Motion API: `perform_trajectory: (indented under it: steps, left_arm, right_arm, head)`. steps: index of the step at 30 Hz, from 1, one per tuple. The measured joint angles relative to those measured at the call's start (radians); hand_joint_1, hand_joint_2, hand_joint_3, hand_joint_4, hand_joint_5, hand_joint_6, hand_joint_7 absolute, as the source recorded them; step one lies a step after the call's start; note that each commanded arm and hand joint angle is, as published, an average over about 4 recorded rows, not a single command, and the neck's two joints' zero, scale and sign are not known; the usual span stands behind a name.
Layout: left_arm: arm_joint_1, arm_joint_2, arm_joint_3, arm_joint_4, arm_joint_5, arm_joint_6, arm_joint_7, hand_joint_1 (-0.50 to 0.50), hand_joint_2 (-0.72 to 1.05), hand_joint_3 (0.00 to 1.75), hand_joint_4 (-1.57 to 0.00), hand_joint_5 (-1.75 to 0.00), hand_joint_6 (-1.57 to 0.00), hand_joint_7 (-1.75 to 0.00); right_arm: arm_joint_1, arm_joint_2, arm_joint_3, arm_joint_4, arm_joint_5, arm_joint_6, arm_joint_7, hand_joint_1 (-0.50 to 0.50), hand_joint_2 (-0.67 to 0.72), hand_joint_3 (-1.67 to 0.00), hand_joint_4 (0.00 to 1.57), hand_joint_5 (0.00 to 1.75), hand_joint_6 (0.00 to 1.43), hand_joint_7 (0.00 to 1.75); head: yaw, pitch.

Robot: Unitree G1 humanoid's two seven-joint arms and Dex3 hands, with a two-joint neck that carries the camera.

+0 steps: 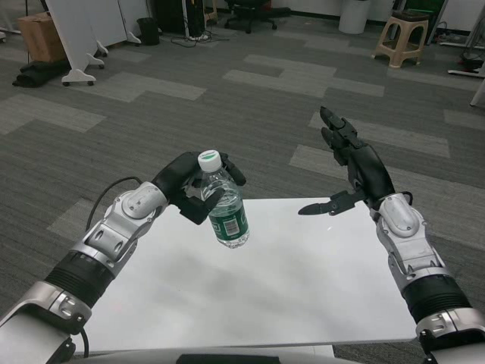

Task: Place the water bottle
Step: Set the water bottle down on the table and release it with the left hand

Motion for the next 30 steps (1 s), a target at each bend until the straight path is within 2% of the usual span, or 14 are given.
perform_trajectory:
  steps: [13,17,23,30]
  left_arm:
    - [0.000,-0.002,0.000,0.000,0.003,0.000,0.000,-0.50,1.05,1.75,-1.57,-1.75,-1.41,-1.75]
    - [0.000,-0.003,0.000,0.000,0.003,0.000,0.000,-0.50,1.05,1.75,-1.57,-1.75,-1.41,-1.75]
    - [0.000,-0.004,0.000,0.000,0.008,0.000,0.000,-0.50,1.05,1.75,-1.57,-1.75,-1.41,-1.75]
    - [-0.002,-0.006,-0.016,0.015,0.144,-0.048,0.001,-0.50,1.05,1.75,-1.57,-1.75,-1.41,-1.75]
  right_arm:
    - [0.000,0.000,0.000,0.000,0.000,0.000,0.000,-0.29,-0.10,-0.24,0.00,0.00,0.00,0.00]
    - [0.000,0.000,0.000,0.000,0.000,0.000,0.000,-0.29,-0.15,-0.24,0.00,0.00,0.00,0.00]
    - [0.000,0.000,0.000,0.000,0.000,0.000,0.000,-0.29,-0.10,-0.24,0.00,0.00,0.00,0.00]
    - [0.000,-0.001,0.000,0.000,0.000,0.000,0.000,-0.29,-0.10,-0.24,0.00,0.00,0.00,0.00]
  head:
    - [0.000,0.003]
    - [0.000,0.003]
    - [0.002,0.002]
    - [0.004,0.003]
